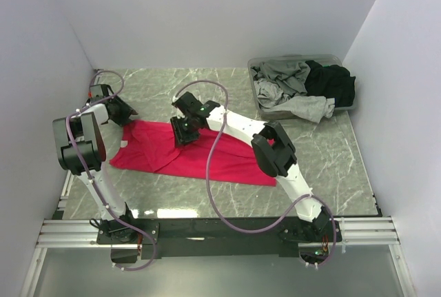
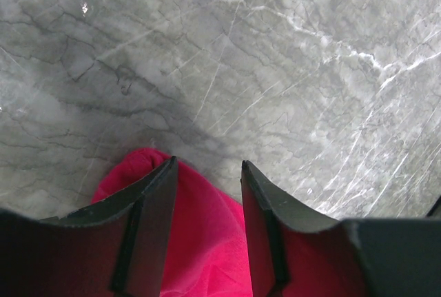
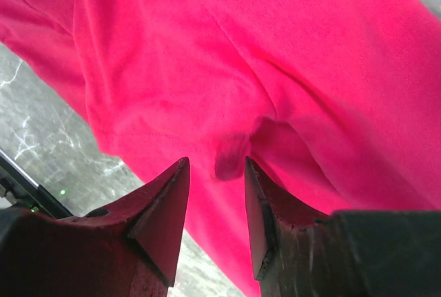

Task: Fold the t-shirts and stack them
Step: Fold the tshirt

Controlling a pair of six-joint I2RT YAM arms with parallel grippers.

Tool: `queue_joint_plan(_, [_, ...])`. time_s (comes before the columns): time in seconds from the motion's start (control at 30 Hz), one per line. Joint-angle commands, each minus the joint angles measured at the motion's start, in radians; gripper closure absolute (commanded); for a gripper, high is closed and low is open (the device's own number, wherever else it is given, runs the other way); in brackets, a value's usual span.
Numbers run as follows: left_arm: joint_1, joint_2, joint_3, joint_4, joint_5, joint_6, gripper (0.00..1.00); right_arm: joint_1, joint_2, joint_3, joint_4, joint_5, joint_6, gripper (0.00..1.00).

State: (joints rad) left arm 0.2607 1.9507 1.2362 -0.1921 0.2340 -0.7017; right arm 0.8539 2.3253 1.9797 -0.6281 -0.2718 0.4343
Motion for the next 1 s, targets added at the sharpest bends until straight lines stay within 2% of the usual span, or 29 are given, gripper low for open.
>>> queue_joint_plan(0.0, [0.005,-0.018,0.012,0.011,-0.004,-0.004,0.52,-0.004,0.049,0.073,-0.002,-0.038,0.004,0.55])
queue_joint_plan(0.27, [0.017,-0.016,0.017,0.020,0.004,-0.010,0.52,-0.004,0.074,0.068,-0.041,-0.040,-0.006,0.57])
queue_joint_plan(0.3, [0.018,-0.016,0.016,0.023,0.004,-0.015,0.52,-0.004,0.075,0.068,-0.041,-0.038,-0.006,0.60])
queue_joint_plan(0.33, [0.021,-0.018,0.008,0.032,0.007,-0.015,0.52,-0.004,0.074,0.070,-0.047,-0.037,-0.009,0.69])
queue_joint_plan(0.4, [0.031,-0.019,0.000,0.045,0.016,-0.024,0.52,-0.006,0.071,0.077,-0.054,-0.035,-0.011,0.78])
queue_joint_plan(0.43, [0.032,-0.019,-0.006,0.051,0.019,-0.025,0.52,-0.007,0.066,0.082,-0.065,-0.040,-0.011,0.88])
queue_joint_plan(0.53, [0.043,-0.018,-0.017,0.063,0.021,-0.033,0.52,-0.015,0.048,0.077,-0.079,-0.061,-0.005,0.99])
queue_joint_plan(0.7, [0.052,-0.016,-0.024,0.068,0.024,-0.030,0.52,-0.042,0.011,0.022,-0.085,-0.096,0.009,1.00])
queue_joint_plan(0.97, [0.054,-0.009,-0.027,0.075,0.027,-0.025,0.52,-0.058,0.012,0.027,-0.124,-0.135,0.017,1.00])
